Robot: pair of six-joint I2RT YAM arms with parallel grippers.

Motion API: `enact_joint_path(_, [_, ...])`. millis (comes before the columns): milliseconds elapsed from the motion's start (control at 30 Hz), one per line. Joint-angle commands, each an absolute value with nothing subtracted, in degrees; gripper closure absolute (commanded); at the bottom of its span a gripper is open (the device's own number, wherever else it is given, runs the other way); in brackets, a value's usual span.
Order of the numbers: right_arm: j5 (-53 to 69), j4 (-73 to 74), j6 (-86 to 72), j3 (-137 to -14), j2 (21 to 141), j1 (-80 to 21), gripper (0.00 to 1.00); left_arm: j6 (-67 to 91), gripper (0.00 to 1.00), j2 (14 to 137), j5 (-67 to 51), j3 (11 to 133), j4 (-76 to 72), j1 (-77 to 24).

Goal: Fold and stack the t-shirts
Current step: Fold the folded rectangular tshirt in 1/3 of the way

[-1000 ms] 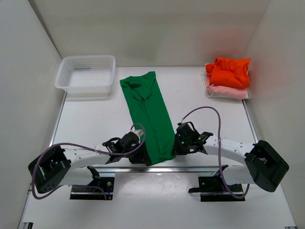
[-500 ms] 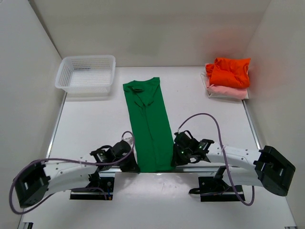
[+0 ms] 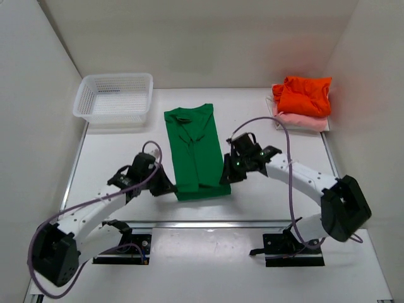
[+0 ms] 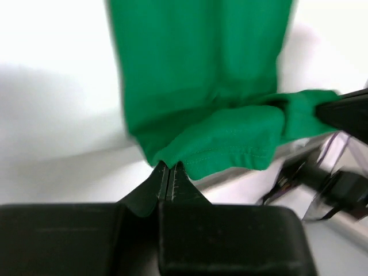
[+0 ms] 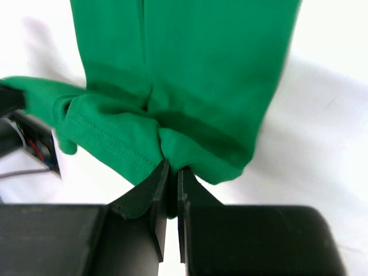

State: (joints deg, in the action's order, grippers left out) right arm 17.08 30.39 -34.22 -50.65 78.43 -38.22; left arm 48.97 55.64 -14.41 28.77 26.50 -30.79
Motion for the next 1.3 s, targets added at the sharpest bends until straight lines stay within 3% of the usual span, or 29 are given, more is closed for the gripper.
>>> enact_joint_path(0, [19.6, 34.8, -25.1, -59.7, 85.4, -33.5, 1.00, 40.6, 1.00, 62.0, -16.8, 37.9, 25.8, -24.5])
enact_joint_path(400, [21.3, 39.4, -15.6, -91.9, 114.5, -25.3, 0.98, 34.5, 0.97, 88.6, -14.0, 56.5, 20.9, -16.4])
enact_joint_path(433, [20.5, 39.7, -15.3, -96.0, 117.0, -25.0, 0.89, 34.5, 0.74, 90.1, -14.1, 57.2, 19.6, -15.0])
enact_joint_path(467, [19.3, 40.2, -15.7, -97.9, 118.7, -24.7, 0.77, 35.6, 0.61, 90.4, -14.0, 57.8, 18.4, -14.4])
enact_joint_path(567, [17.1, 36.7, -16.4, -101.1, 119.0, -22.9, 0.45, 40.4, 0.54, 88.7, -15.1, 55.4, 7.6, -11.3])
enact_joint_path(600, [17.3, 33.4, -16.5, -100.5, 118.0, -22.2, 0.35, 41.1, 0.47, 86.8, -13.9, 54.6, 5.6, -11.3])
enact_joint_path(700, [13.0, 28.6, -19.0, -94.7, 112.9, -21.3, 0.22, 41.1, 0.46, 82.7, -10.5, 55.3, 6.3, -13.0])
enact_joint_path(833, [9.8, 24.9, -24.7, -79.2, 102.4, -20.7, 0.27, 38.4, 0.40, 78.2, -11.2, 50.4, 11.7, -16.7])
enact_joint_path(933, [7.8, 20.7, -28.7, -65.2, 95.0, -22.5, 0.32, 40.9, 0.41, 72.5, -9.9, 38.6, 9.8, -20.4])
enact_joint_path(1067, [3.8, 14.1, -35.7, -49.4, 86.7, -28.5, 0.30, 47.4, 0.39, 62.1, 3.1, 25.2, 6.6, -28.5])
enact_joint_path(1267, [1.0, 7.9, -42.9, -41.0, 83.9, -33.5, 0.28, 53.0, 0.42, 53.1, 11.5, 15.2, -2.8, -29.9])
